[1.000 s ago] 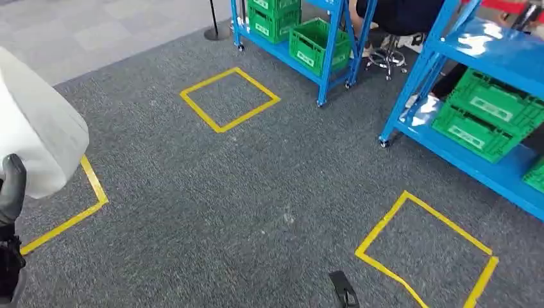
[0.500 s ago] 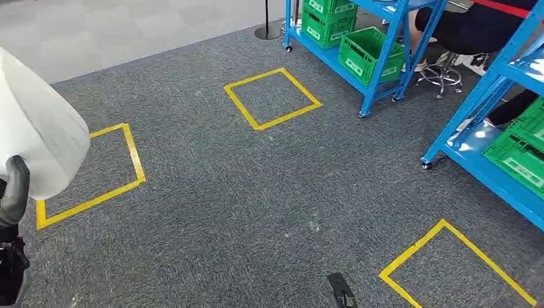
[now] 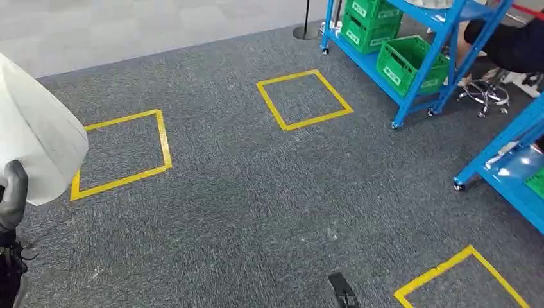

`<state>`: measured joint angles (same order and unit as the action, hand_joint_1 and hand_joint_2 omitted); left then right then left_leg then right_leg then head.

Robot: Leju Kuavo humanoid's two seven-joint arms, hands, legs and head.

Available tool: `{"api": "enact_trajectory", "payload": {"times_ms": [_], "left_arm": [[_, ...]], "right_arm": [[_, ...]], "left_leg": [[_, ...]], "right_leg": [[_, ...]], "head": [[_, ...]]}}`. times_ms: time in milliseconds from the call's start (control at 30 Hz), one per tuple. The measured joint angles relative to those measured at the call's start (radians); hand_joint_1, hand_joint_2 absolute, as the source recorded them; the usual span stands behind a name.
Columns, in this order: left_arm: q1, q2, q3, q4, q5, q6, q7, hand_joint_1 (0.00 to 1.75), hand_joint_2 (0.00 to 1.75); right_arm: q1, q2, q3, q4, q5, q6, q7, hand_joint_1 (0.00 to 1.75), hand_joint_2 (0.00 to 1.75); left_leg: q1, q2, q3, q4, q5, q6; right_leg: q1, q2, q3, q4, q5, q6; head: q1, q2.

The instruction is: Take the parts from the cabinet and place them on the table.

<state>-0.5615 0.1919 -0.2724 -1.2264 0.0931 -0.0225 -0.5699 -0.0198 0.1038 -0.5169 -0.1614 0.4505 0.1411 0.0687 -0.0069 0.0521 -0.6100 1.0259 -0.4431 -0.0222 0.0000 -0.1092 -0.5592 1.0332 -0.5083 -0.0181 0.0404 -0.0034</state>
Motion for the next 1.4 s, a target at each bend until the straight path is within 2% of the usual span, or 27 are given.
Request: {"api": "enact_trajectory", "payload": {"times_ms": [67, 100, 133, 167, 233, 267, 300, 367, 400, 433, 567, 600, 633, 667, 733, 767, 800, 867, 900, 933, 967, 1100, 1167, 1200, 1267, 1333, 1400], "left_arm": [[-0.001, 0.008, 0.000, 0.000, -0.001, 0.001, 0.000, 1.75, 1.75], [0.000, 0.008, 0.000, -0.003, -0.001, 0.003, 0.000, 1.75, 1.75], [-0.005, 0.007, 0.000, -0.004, 0.000, 0.005, -0.003, 1.75, 1.75], [-0.006, 0.008, 0.000, -0.005, 0.000, 0.009, -0.002, 1.75, 1.75], [-0.003, 0.006, 0.000, -0.004, 0.003, 0.013, -0.003, 1.75, 1.75], [0.000, 0.007, 0.000, -0.004, 0.005, 0.013, -0.003, 1.75, 1.75], [0.001, 0.008, 0.000, -0.004, 0.008, 0.014, -0.003, 1.75, 1.75], [0.002, 0.013, 0.000, -0.006, 0.010, 0.021, -0.003, 1.75, 1.75], [0.002, 0.016, 0.000, -0.011, 0.012, 0.025, -0.003, 1.75, 1.75], [0.001, 0.019, 0.000, -0.016, 0.013, 0.027, -0.003, 1.75, 1.75], [0.010, 0.040, 0.001, -0.028, 0.017, 0.032, -0.002, 1.75, 1.75], [0.017, 0.048, 0.003, -0.033, 0.018, 0.036, 0.002, 1.75, 1.75], [0.019, 0.055, 0.005, -0.038, 0.018, 0.041, 0.003, 1.75, 1.75], [0.019, 0.055, 0.005, -0.040, 0.018, 0.044, 0.003, 1.75, 1.75], [0.031, 0.055, 0.005, -0.051, 0.018, 0.050, 0.006, 1.75, 1.75], [0.039, 0.056, 0.006, -0.052, 0.018, 0.052, 0.009, 1.75, 1.75], [0.047, 0.058, 0.006, -0.053, 0.018, 0.054, 0.012, 1.75, 1.75], [0.060, 0.063, 0.010, -0.070, 0.018, 0.060, 0.015, 1.75, 1.75], [0.061, 0.066, 0.013, -0.081, 0.018, 0.061, 0.015, 1.75, 1.75], [0.061, 0.068, 0.014, -0.090, 0.018, 0.062, 0.015, 1.75, 1.75], [0.061, 0.069, 0.014, -0.098, 0.018, 0.063, 0.016, 1.75, 1.75], [0.075, 0.086, 0.028, -0.122, 0.018, 0.063, 0.017, 1.75, 1.75], [0.072, 0.088, 0.029, -0.131, 0.018, 0.063, 0.020, 1.75, 1.75], [0.073, 0.088, 0.029, -0.133, 0.018, 0.063, 0.022, 1.75, 1.75], [0.076, 0.086, 0.029, -0.132, 0.018, 0.061, 0.025, 1.75, 1.75], [0.077, 0.086, 0.029, -0.130, 0.018, 0.056, 0.028, 1.75, 1.75], [0.073, 0.086, 0.029, -0.127, 0.019, 0.052, 0.029, 1.75, 1.75]], "right_arm": [[-0.002, 0.000, 0.000, 0.000, 0.001, 0.001, -0.003, 0.00, 0.00], [-0.003, 0.000, 0.000, 0.000, 0.002, 0.002, -0.007, 0.00, 0.00], [-0.003, 0.000, 0.000, 0.000, 0.003, 0.003, -0.011, 0.00, 0.00], [-0.002, 0.000, 0.000, 0.000, 0.008, 0.004, -0.013, 0.00, 0.00], [0.004, -0.001, 0.000, 0.000, 0.010, 0.004, -0.013, 0.00, 0.00], [0.006, -0.002, 0.000, 0.000, 0.010, 0.004, -0.013, 0.00, 0.00], [0.006, -0.002, 0.000, 0.000, 0.010, 0.005, -0.013, 0.00, 0.00], [0.004, -0.005, 0.000, 0.000, 0.012, 0.010, -0.013, 0.00, 0.00], [0.004, -0.006, 0.000, 0.000, 0.013, 0.013, -0.012, 0.00, 0.00], [0.003, -0.006, 0.000, 0.000, 0.014, 0.015, -0.012, 0.00, 0.00], [0.001, -0.008, 0.000, 0.000, 0.016, 0.016, -0.015, 0.00, 0.00], [-0.002, -0.008, 0.000, 0.000, 0.014, 0.016, -0.015, 0.00, 0.00], [-0.002, -0.009, 0.000, 0.000, 0.013, 0.014, -0.015, 0.00, 0.00], [-0.001, -0.010, 0.000, 0.000, 0.013, 0.013, -0.014, 0.00, 0.00], [0.003, -0.011, 0.000, 0.000, 0.013, 0.013, -0.012, 0.00, 0.00], [0.004, -0.012, 0.000, 0.000, 0.015, 0.013, -0.011, 0.00, 0.00], [0.003, -0.012, 0.000, 0.000, 0.017, 0.013, -0.009, 0.00, 0.00], [0.001, -0.012, 0.000, 0.000, 0.019, 0.013, -0.007, 0.00, 0.00], [0.001, -0.012, 0.000, 0.000, 0.019, 0.014, -0.007, 0.00, 0.00], [0.002, -0.012, 0.000, 0.000, 0.019, 0.014, -0.006, 0.00, 0.00], [0.001, -0.012, 0.000, 0.000, 0.020, 0.014, -0.005, 0.00, 0.00], [-0.006, -0.013, 0.000, 0.000, 0.021, 0.015, 0.003, 0.00, 0.00], [-0.007, -0.015, 0.000, 0.000, 0.021, 0.014, 0.003, 0.00, 0.00], [-0.006, -0.014, 0.001, 0.000, 0.019, 0.011, 0.003, 0.00, 0.00], [-0.002, -0.015, 0.000, 0.000, 0.018, 0.005, 0.002, 0.00, 0.00], [-0.002, -0.015, 0.001, 0.000, 0.017, 0.002, -0.001, 0.00, 0.00], [-0.003, -0.015, 0.000, 0.000, 0.016, 0.002, -0.002, 0.00, 0.00]], "left_leg": [[-0.002, -0.024, 0.000, -0.006, 0.003, 0.013], [0.005, -0.033, 0.005, -0.011, 0.007, 0.020], [0.007, -0.042, 0.005, -0.012, 0.007, 0.023], [0.008, -0.053, 0.005, -0.012, 0.008, 0.028], [0.007, -0.077, 0.002, -0.010, 0.007, 0.031], [0.007, -0.091, 0.002, -0.008, 0.007, 0.031], [0.007, -0.104, 0.002, -0.007, 0.007, 0.030], [0.009, -0.132, 0.002, -0.002, 0.006, 0.027], [0.011, -0.144, 0.002, 0.003, 0.004, 0.023], [0.009, -0.153, -0.003, 0.006, 0.003, 0.016], [0.012, -0.193, -0.010, -0.007, 0.013, -0.014], [0.013, -0.169, -0.015, 0.002, 0.010, -0.016], [0.007, -0.110, -0.027, 0.031, -0.014, -0.020], [0.008, -0.082, -0.053, 0.086, -0.048, -0.024], [0.012, -0.064, -0.125, 0.239, -0.117, -0.030], [0.013, -0.063, -0.149, 0.290, -0.131, -0.032], [0.013, -0.063, -0.149, 0.293, -0.120, -0.032], [0.012, -0.054, -0.084, 0.170, -0.049, -0.029], [0.011, -0.033, -0.035, 0.081, -0.012, -0.026], [0.006, 0.019, 0.002, 0.012, 0.000, -0.019], [-0.004, 0.018, 0.013, -0.002, -0.005, -0.005], [0.001, -0.029, 0.011, -0.010, 0.004, 0.021], [0.007, -0.047, 0.011, -0.013, 0.007, 0.029], [0.008, -0.058, 0.009, -0.013, 0.008, 0.033], [0.008, -0.084, 0.006, -0.011, 0.007, 0.034], [0.010, -0.109, 0.005, -0.007, 0.007, 0.033], [0.016, -0.134, 0.006, 0.001, 0.005, 0.025]], "right_leg": [[0.000, -0.023, 0.007, -0.002, -0.005, 0.012], [-0.007, 0.002, 0.004, 0.008, -0.014, 0.020], [-0.008, 0.053, -0.011, 0.043, -0.036, 0.023], [-0.009, 0.086, -0.050, 0.123, -0.077, 0.026], [-0.009, 0.102, -0.131, 0.275, -0.132, 0.029], [-0.009, 0.103, -0.154, 0.310, -0.132, 0.029], [-0.009, 0.104, -0.155, 0.298, -0.109, 0.027], [-0.012, 0.115, -0.094, 0.150, -0.016, 0.023], [-0.015, 0.141, -0.050, 0.055, 0.026, 0.023], [-0.018, 0.181, -0.036, 0.022, 0.010, 0.024], [-0.010, 0.138, -0.029, 0.012, 0.021, -0.001], [-0.015, 0.125, -0.025, 0.001, 0.029, -0.012], [-0.013, 0.118, -0.023, -0.002, 0.030, -0.017], [-0.011, 0.109, -0.023, -0.002, 0.030, -0.021], [-0.008, 0.085, -0.023, -0.002, 0.027, -0.025], [-0.007, 0.072, -0.023, -0.001, 0.026, -0.027], [-0.007, 0.061, -0.023, -0.001, 0.025, -0.027], [-0.006, 0.038, -0.021, 0.001, 0.021, -0.025], [-0.005, 0.028, -0.018, 0.002, 0.018, -0.023], [-0.002, 0.019, -0.014, 0.002, 0.014, -0.019], [0.004, 0.009, -0.013, 0.006, 0.008, -0.011], [0.003, -0.021, -0.004, 0.004, 0.000, 0.010], [-0.005, 0.072, -0.032, 0.068, -0.039, 0.021], [-0.008, 0.093, -0.074, 0.155, -0.081, 0.025], [-0.009, 0.102, -0.148, 0.296, -0.131, 0.030], [-0.011, 0.104, -0.151, 0.283, -0.093, 0.031], [-0.019, 0.120, -0.076, 0.119, 0.001, 0.034]], "head": [[-0.001, 0.000], [0.001, 0.000], [0.001, 0.000], [0.007, 0.000], [0.008, 0.000], [0.008, 0.000], [0.008, 0.000], [0.008, 0.000], [0.008, 0.000], [0.007, 0.000], [0.008, 0.000], [0.008, 0.000], [0.000, 0.000], [-0.002, 0.000], [-0.003, 0.000], [-0.003, 0.000], [-0.003, 0.000], [-0.003, 0.000], [-0.003, 0.000], [-0.003, 0.000], [-0.003, 0.000], [0.001, 0.000], [0.004, 0.000], [0.007, 0.000], [0.007, 0.000], [0.008, 0.000], [0.008, 0.000]]}}
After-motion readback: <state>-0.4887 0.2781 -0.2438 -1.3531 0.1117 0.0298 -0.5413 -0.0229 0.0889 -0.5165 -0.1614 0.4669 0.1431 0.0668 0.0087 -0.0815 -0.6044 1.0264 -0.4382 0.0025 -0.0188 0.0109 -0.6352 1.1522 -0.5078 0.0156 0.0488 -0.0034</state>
